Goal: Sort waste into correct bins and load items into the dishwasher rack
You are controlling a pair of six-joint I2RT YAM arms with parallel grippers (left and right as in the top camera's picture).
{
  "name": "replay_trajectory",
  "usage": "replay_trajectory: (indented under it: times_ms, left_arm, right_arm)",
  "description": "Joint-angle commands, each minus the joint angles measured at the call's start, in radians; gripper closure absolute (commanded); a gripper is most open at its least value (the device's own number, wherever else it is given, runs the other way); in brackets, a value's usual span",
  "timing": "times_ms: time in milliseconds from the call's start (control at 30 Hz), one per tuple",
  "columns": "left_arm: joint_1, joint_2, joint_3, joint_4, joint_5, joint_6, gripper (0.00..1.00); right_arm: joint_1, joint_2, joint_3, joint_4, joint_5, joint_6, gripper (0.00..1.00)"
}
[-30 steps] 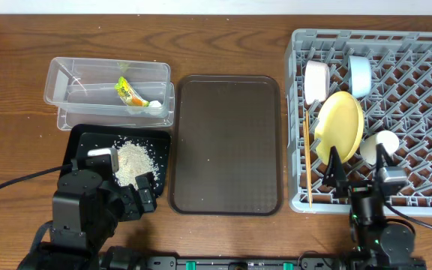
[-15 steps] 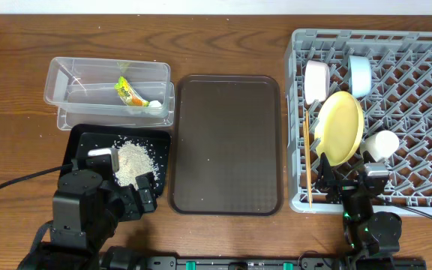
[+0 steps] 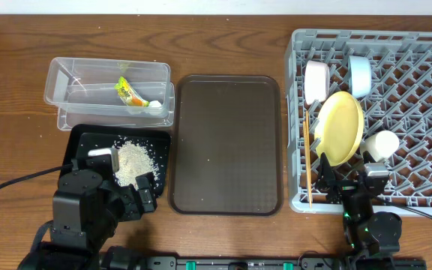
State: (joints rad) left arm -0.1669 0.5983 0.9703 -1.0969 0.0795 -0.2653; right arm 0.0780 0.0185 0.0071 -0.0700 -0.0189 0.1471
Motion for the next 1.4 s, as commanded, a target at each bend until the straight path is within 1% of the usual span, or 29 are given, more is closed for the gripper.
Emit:
replay_trajectory:
  times_ms: [0, 67, 133, 233, 300, 433, 600, 700, 800, 933, 1000, 1033, 1100, 1367]
  left_arm:
    - [-0.004, -0.005, -0.005, -0.001, 0.003, -0.009, 0.02]
    - [-0.004, -0.005, -0.005, -0.001, -0.004, -0.002, 0.02]
    - [-0.004, -0.017, -0.01, -0.011, -0.039, 0.036, 0.02]
    - [0.007, -0.074, -0.061, 0.052, -0.04, 0.103, 0.02]
    - [0.022, -0.133, -0.139, 0.131, -0.04, 0.139, 0.02]
    - [0.043, -0.27, -0.344, 0.29, -0.043, 0.142, 0.02]
    - [0.045, -0.435, -0.611, 0.561, -0.043, 0.142, 0.02]
    - [0.045, -0.504, -0.729, 0.721, -0.043, 0.148, 0.02]
    - [0.045, -0.547, -0.82, 0.879, -0.043, 0.196, 0.02]
    - [0.045, -0.567, -0.912, 1.065, -0.043, 0.318, 0.02]
    - [0.045, -0.576, -0.943, 1.082, -0.043, 0.353, 0.02]
    - [0.045, -0.584, -0.96, 1.08, -0.043, 0.355, 0.02]
    - [0.045, -0.597, -0.966, 1.024, -0.043, 0.355, 0.02]
    - [0.046, -0.596, -0.966, 1.027, -0.065, 0.355, 0.02]
  right_arm:
    - [0.014, -0.006, -0.001, -0.004, 0.0, -0.018, 0.01]
    - [0.014, -0.006, -0.001, -0.005, 0.0, -0.018, 0.01]
    - [0.014, -0.006, -0.001, -0.005, 0.0, -0.018, 0.01]
    - [0.014, -0.006, -0.001, -0.004, 0.0, -0.018, 0.01]
    - [0.014, -0.006, -0.001, -0.004, 0.0, -0.018, 0.01]
    - [0.014, -0.006, -0.001, -0.004, 0.0, -0.018, 0.01]
    - [0.014, -0.006, -0.001, -0.004, 0.0, -0.017, 0.01]
    - [0.014, -0.006, -0.001, -0.004, 0.0, -0.018, 0.01]
    - [0.014, -0.006, -0.001, -0.004, 0.0, -0.018, 0.01]
    - [0.014, -0.006, -0.001, -0.004, 0.0, -0.018, 0.01]
    - [0.014, -0.006, -0.001, -0.004, 0.0, -0.018, 0.01]
    - [0.014, -0.006, -0.001, -0.005, 0.0, -0.018, 0.01]
    - [0.014, -0.006, -0.001, -0.004, 0.0, -0.018, 0.01]
    - [0.014, -0.006, -0.001, -0.004, 0.0, -0.018, 0.01]
